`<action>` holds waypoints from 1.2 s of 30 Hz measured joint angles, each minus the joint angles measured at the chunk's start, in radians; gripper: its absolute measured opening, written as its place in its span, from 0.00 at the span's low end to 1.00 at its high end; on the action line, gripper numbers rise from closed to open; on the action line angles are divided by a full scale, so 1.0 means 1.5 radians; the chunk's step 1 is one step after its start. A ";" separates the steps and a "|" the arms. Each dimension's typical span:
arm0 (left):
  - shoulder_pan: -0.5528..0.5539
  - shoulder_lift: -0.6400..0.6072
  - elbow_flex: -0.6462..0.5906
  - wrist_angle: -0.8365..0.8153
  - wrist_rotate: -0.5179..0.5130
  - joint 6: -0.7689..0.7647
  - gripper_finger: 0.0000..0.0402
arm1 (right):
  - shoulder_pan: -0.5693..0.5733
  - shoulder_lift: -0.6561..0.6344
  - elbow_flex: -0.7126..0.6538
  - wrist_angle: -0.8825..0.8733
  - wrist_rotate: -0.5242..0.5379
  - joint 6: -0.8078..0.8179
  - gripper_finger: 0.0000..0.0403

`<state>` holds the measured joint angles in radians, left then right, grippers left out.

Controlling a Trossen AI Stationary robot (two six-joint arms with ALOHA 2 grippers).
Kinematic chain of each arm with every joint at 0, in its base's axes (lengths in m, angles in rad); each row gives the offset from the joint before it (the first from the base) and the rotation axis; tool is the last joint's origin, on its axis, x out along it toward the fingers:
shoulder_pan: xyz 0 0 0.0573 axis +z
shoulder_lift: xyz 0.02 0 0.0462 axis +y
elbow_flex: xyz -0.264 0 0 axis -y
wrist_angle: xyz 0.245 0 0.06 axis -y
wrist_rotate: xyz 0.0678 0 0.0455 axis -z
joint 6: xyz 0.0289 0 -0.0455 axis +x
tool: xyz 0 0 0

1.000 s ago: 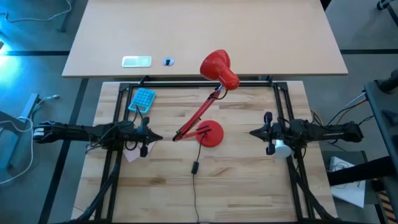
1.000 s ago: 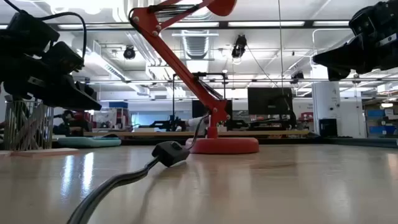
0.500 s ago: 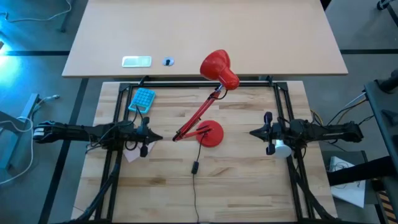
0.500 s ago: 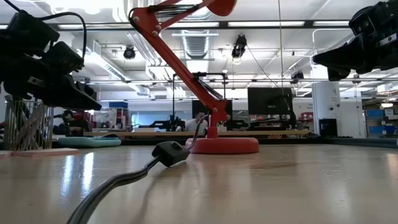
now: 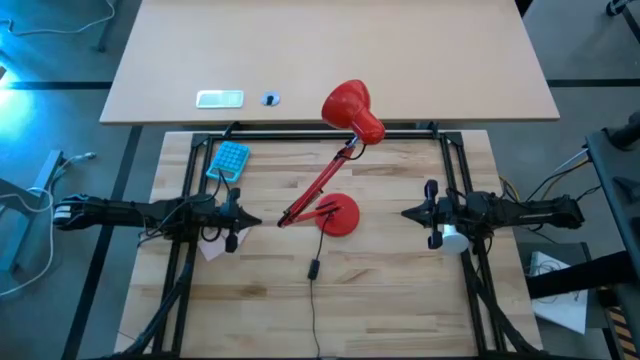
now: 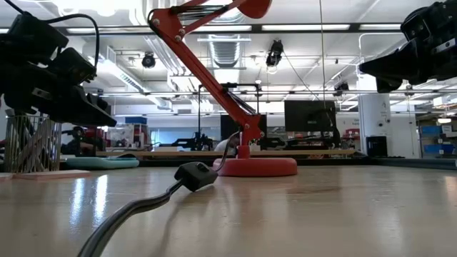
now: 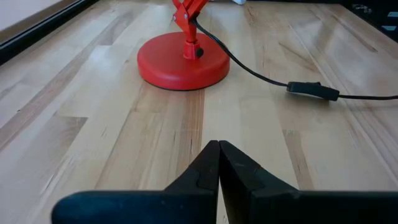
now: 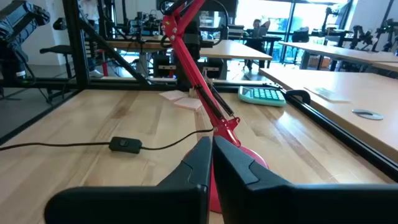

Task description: Screw lightbulb

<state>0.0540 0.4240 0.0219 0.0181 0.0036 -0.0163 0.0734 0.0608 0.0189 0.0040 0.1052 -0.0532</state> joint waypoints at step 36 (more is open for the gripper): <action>0.007 0.008 0.001 0.070 -0.193 0.229 0.00 | 0.000 0.000 0.000 0.000 0.000 0.000 0.02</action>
<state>0.0647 0.4360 0.0235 0.1232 -0.2863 0.3278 0.0734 0.0605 0.0189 0.0036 0.1051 -0.0532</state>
